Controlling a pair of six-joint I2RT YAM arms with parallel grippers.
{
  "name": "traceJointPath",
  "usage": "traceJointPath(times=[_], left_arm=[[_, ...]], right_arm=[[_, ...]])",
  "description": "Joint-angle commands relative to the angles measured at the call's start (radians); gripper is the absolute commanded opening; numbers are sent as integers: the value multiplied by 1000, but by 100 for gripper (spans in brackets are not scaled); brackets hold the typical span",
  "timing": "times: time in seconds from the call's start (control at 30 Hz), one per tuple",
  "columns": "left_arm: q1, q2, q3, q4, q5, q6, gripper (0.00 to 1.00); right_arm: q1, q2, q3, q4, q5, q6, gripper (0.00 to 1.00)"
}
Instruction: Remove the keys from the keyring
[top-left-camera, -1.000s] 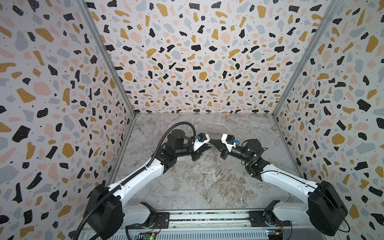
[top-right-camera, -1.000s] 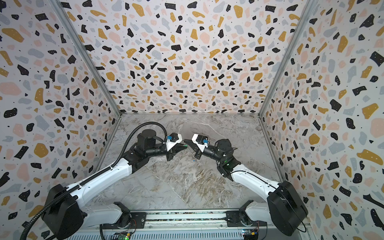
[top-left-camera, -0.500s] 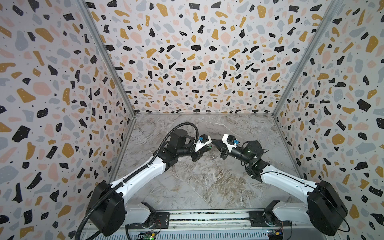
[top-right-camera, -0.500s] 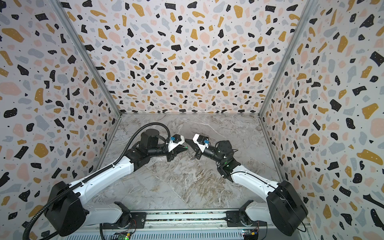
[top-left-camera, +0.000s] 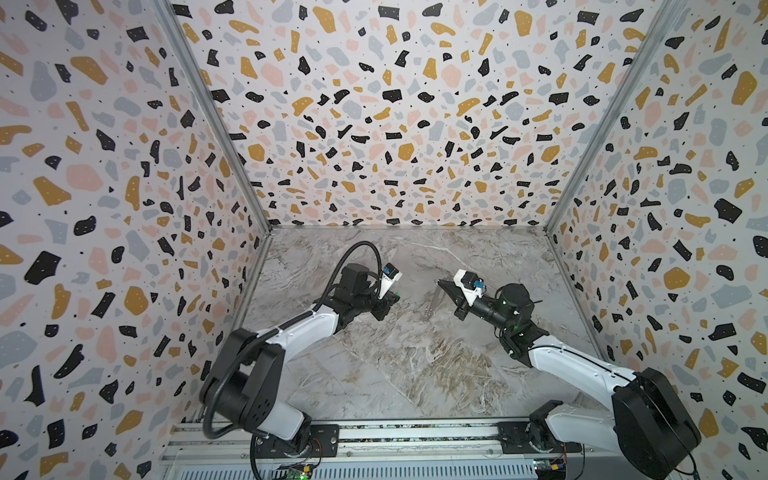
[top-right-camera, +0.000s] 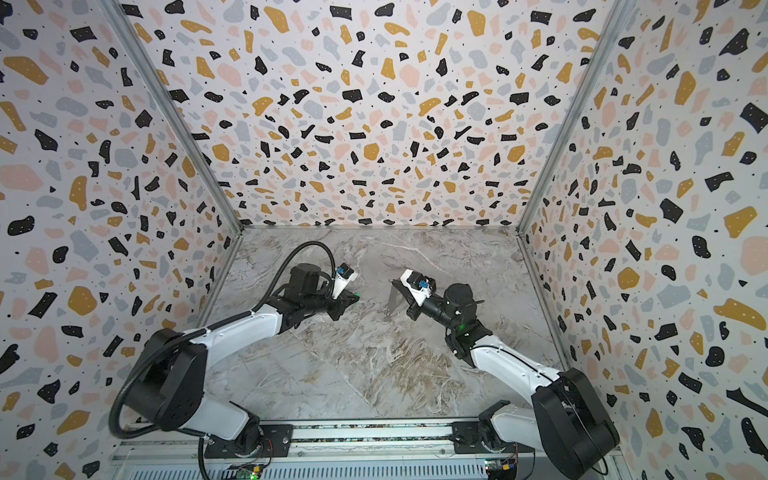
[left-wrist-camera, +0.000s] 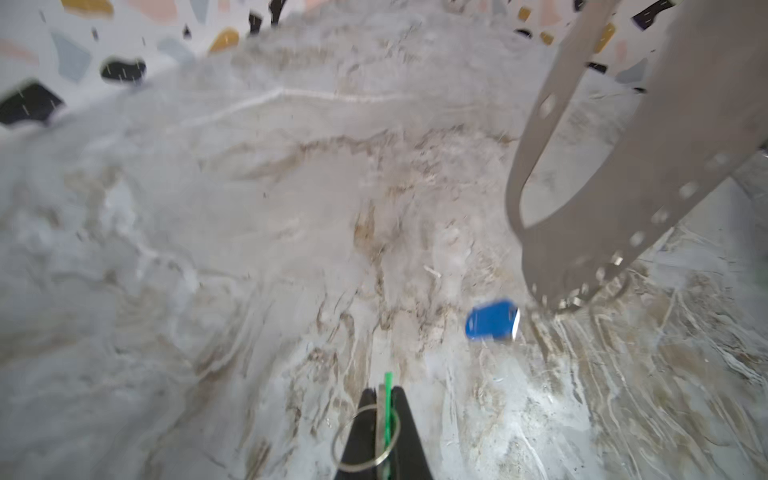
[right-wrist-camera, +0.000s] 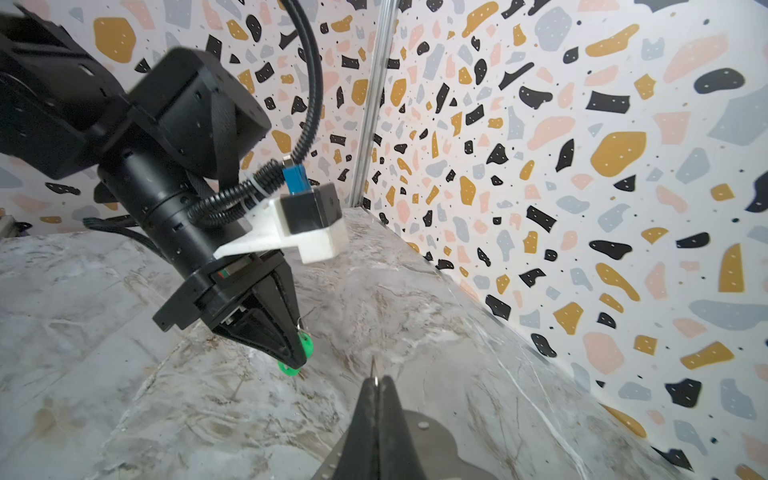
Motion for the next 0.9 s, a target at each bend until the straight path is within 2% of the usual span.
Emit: traceJointPath(times=[0.0,0.2,0.37,0.47,0.53,0.57,0.73,0.87], left_arm=[[6,80,-3,68,-84,-137,0],[24,212,-3,93,-174,-263,0],[39,219,-27,128,-237,-337,6],[41,215,-45,136,-265,-364,13],[41,201,-63,140,-290,-383,25],[41,191,-72,140,-300,-389,27],[41,58,-138,232,-384,-396,44],[41,-64,-164,238,-450,-355,51]], right_arm=[[-43,-59,-6,-62,-2,-77,0],[-124,-117,-11,-226,-7,-231,0],[-179,-124,24,-353,-19,-321,0],[-199,-94,61,-422,-51,-367,0],[-203,-59,79,-437,-84,-386,0],[-204,-41,86,-441,-98,-390,0],[-197,43,127,-423,-148,-387,0],[-159,108,157,-404,-161,-376,0]])
